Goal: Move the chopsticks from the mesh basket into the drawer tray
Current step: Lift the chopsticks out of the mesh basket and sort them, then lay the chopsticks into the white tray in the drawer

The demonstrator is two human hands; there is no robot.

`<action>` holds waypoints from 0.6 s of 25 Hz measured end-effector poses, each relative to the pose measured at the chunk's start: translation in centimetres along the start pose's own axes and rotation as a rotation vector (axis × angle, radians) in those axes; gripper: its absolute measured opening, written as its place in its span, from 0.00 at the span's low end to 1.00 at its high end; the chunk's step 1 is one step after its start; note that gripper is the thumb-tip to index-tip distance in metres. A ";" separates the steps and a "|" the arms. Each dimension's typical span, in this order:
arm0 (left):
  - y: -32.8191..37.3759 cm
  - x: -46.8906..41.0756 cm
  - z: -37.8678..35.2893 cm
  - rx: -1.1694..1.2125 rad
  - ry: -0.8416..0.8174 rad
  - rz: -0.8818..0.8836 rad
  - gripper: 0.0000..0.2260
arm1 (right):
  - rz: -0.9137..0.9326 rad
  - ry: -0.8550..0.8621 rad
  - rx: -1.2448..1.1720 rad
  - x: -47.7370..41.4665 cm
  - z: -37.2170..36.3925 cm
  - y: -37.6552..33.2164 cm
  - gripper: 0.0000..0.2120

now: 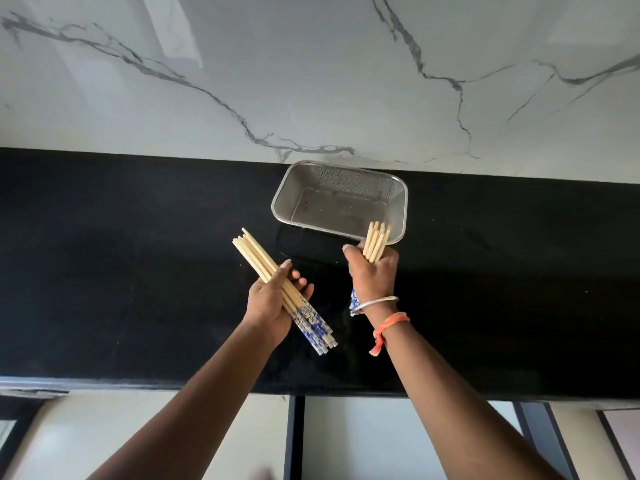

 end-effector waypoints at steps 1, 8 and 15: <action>0.0 0.1 -0.1 -0.003 0.002 0.001 0.03 | -0.027 -0.005 0.015 0.1 0.2 0.0 0.13; 0.6 0.5 -0.1 -0.022 0.005 -0.002 0.04 | 0.009 -0.070 -0.170 2.6 3.3 -5.0 0.21; 0.2 0.4 1.0 -0.059 0.020 -0.003 0.05 | -0.138 -0.447 0.422 11.5 6.7 1.5 0.13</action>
Point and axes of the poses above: each hand's wrist, its own x-axis away from the middle knuckle, its own z-axis out of the back of the hand, y = z × x, the point moved 1 cm from there along -x, towards the middle knuckle, and after that the axes turned 14 degrees about x, right-handed, at the moved point
